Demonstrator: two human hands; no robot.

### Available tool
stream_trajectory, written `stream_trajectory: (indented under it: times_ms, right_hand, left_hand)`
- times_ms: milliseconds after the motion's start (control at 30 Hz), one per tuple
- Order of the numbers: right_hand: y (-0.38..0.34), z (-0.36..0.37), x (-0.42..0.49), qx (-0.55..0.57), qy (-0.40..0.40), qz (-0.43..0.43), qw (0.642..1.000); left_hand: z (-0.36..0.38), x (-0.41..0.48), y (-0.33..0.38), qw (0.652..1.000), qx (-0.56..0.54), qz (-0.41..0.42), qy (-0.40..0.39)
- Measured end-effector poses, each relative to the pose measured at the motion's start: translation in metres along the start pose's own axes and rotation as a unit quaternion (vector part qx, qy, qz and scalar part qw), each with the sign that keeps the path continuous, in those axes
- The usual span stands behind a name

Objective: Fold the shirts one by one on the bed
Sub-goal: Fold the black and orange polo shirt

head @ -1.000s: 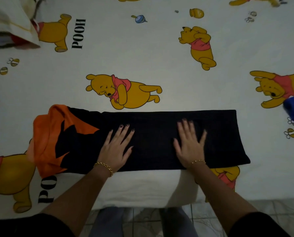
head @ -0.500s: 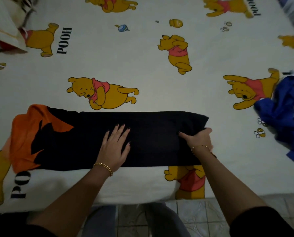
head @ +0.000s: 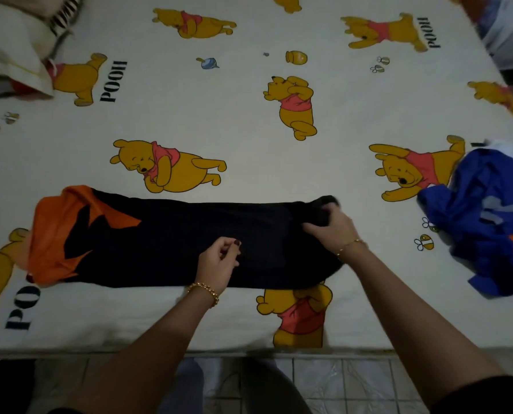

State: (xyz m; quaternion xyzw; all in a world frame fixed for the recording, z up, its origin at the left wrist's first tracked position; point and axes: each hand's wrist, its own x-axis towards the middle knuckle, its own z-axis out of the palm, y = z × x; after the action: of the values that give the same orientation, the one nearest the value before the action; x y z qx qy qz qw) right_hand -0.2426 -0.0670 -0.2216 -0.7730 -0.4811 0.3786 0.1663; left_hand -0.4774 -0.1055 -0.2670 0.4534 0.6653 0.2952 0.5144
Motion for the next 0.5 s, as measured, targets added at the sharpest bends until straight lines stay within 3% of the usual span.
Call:
stream_trajectory:
  times_ms: [100,167,300,400,500]
  right_hand:
    - [-0.041,0.031,-0.019,0.095,-0.177,-0.083,0.976]
    - [-0.052,0.052,-0.023,0.121,-0.215,-0.122,0.961]
    - [-0.039,0.064,-0.011,0.208,-0.072,-0.071,0.973]
    - [-0.018,0.058,-0.003,0.185,0.016,-0.008,0.983]
    - [-0.001,0.051,0.003,0.145,0.051,0.048,0.987]
  left_hand:
    - [0.001,0.011,0.009,0.981,-0.136,-0.138,-0.02]
    - [0.001,0.02,0.011,0.963,-0.177,-0.203,-0.031]
    - [0.007,0.026,0.008,0.971,-0.129,-0.198,-0.037]
    - [0.015,0.031,0.0,0.982,-0.093,-0.163,-0.02]
    - [0.024,0.032,0.002,0.99,-0.063,-0.123,-0.014]
